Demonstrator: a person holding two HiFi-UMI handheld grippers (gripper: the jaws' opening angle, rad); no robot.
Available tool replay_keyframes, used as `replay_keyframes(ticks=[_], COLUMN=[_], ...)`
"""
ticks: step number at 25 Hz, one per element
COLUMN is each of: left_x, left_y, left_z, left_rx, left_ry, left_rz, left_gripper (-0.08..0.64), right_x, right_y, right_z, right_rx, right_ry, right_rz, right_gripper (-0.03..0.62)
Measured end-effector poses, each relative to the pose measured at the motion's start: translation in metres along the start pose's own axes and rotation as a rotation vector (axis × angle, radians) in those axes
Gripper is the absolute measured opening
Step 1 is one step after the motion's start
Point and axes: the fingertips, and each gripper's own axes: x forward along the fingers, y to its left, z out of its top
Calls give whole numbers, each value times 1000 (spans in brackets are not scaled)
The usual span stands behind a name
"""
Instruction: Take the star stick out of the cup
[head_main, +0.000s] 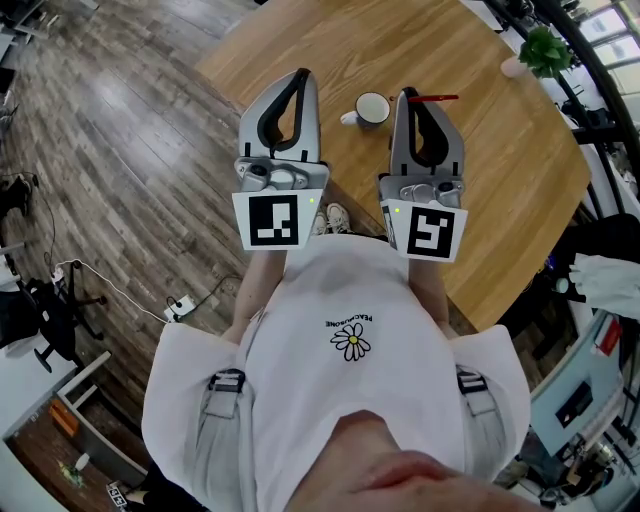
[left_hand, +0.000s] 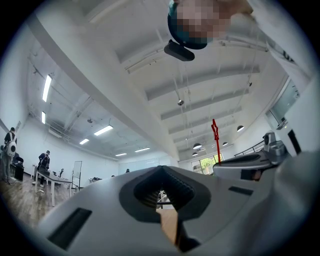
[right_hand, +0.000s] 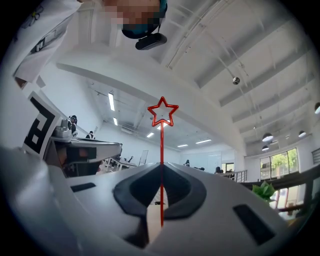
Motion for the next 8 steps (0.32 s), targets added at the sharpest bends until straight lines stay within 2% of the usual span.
replay_keyframes(ticks=[8], left_x=[1], left_y=[0], left_z=[-1], left_rx=[3], left_ry=[-1], left_rz=[5], left_gripper=[15], right_x=[0], right_y=[0], right_z=[0], right_rx=[-3], right_ry=[0], right_rz=[8], right_gripper=[12])
